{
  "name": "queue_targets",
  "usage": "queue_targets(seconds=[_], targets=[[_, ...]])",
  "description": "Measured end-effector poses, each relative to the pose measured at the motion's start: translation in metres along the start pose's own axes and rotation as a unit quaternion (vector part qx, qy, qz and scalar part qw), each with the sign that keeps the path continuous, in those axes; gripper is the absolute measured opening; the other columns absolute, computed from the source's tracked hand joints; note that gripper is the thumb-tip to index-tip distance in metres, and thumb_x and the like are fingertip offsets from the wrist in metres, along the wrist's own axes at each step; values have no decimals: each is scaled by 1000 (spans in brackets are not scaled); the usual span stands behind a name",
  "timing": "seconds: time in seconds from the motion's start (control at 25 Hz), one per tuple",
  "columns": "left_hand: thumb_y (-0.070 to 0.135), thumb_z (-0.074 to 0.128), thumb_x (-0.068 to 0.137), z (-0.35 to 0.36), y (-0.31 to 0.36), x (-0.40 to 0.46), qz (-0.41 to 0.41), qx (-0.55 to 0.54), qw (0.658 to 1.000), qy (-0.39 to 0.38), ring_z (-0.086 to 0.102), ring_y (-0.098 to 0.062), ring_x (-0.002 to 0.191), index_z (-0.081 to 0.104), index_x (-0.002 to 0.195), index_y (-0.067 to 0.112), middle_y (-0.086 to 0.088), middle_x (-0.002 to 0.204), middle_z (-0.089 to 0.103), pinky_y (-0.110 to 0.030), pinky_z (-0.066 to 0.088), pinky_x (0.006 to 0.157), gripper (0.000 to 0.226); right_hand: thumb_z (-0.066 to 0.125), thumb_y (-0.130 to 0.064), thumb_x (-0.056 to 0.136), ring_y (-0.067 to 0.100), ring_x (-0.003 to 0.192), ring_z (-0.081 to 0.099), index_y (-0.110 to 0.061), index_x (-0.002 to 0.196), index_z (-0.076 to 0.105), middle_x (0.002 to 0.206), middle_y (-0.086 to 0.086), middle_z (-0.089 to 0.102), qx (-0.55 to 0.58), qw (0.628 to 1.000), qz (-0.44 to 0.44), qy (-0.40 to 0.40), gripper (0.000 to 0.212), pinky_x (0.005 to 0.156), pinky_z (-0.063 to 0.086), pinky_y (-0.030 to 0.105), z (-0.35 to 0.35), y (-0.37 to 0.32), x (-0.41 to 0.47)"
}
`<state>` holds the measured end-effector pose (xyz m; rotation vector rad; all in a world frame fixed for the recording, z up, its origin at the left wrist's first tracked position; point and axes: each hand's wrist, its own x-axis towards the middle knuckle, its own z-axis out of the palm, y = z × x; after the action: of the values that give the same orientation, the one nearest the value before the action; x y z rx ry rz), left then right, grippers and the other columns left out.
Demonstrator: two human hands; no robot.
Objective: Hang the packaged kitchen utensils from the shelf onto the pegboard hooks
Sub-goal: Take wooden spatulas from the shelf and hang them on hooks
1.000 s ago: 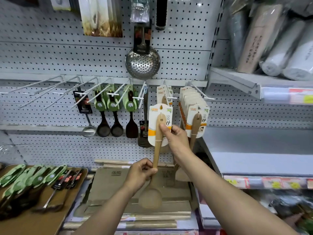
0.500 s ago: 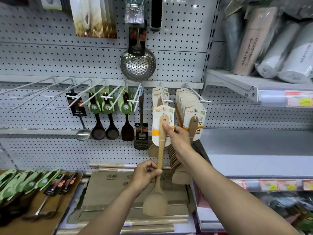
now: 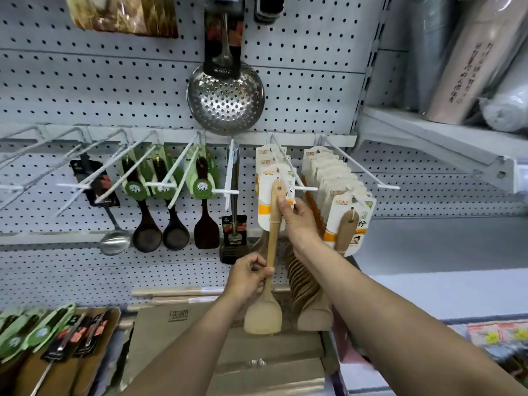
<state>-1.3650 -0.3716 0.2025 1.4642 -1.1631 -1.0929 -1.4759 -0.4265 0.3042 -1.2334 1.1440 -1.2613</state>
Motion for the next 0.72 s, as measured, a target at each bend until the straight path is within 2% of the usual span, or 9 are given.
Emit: queue_targets(seconds=[0.08, 0.2, 0.28, 0.36, 0.4, 0.48, 0.6, 0.72], targets=[[4, 74, 81, -3, -1, 25, 5, 14, 1000, 0, 63, -18, 72, 60, 73, 11, -3, 70, 62, -37, 56, 73, 18, 56, -27, 101, 15, 94, 59, -13, 110, 59, 102, 0, 64, -8, 1000, 4, 7, 17, 76, 47, 21, 4, -3, 16], [2, 75, 79, -7, -5, 55, -1, 7, 1000, -6, 58, -21, 71, 57, 69, 14, -6, 67, 58, -37, 51, 69, 24, 56, -24, 101, 12, 83, 54, -13, 102, 61, 89, 0, 61, -24, 1000, -19, 0, 12, 63, 42, 12, 7, 2, 39], [2, 74, 80, -8, -9, 71, -2, 4, 1000, -9, 55, -20, 70, 56, 66, 17, -7, 67, 56, -37, 47, 67, 28, 57, -29, 100, 18, 81, 56, -10, 98, 61, 87, 9, 62, -40, 999, -36, 1, 20, 68, 45, 19, 9, 7, 49], [3, 75, 79, -9, -11, 82, -7, -3, 1000, -11, 54, -20, 70, 56, 64, 20, -5, 65, 55, -36, 46, 67, 30, 59, -36, 99, 26, 88, 62, -6, 108, 64, 99, 22, 66, -50, 998, -50, 0, 32, 73, 49, 26, 10, 14, 58], [2, 75, 79, -9, -11, 87, -11, -10, 1000, -12, 53, -20, 69, 56, 64, 19, -5, 65, 55, -36, 45, 66, 29, 59, -40, 98, 27, 90, 64, -8, 110, 65, 104, 23, 67, -57, 997, -56, 0, 35, 74, 50, 27, 11, 16, 62], [0, 73, 80, -7, -10, 93, -18, -16, 1000, -18, 50, -20, 68, 55, 68, 14, -5, 65, 53, -34, 42, 63, 27, 60, -45, 96, 29, 91, 67, -12, 109, 66, 105, 20, 68, -75, 995, -60, 1, 36, 75, 52, 30, 11, 20, 69], [0, 73, 81, -5, -9, 100, -8, -21, 999, -29, 51, -20, 68, 54, 69, 13, -5, 65, 54, -33, 42, 64, 25, 60, -48, 95, 20, 91, 69, -15, 108, 67, 101, 14, 71, -86, 994, -70, 17, 36, 77, 53, 27, 8, 24, 76], [1, 71, 82, -4, -6, 101, -15, -18, 999, -27, 54, -18, 66, 56, 70, 13, -4, 67, 56, -29, 44, 63, 23, 59, -63, 90, 16, 99, 70, -22, 112, 67, 104, 4, 72, -112, 992, -51, 20, 48, 90, 56, 40, 7, 29, 78]])
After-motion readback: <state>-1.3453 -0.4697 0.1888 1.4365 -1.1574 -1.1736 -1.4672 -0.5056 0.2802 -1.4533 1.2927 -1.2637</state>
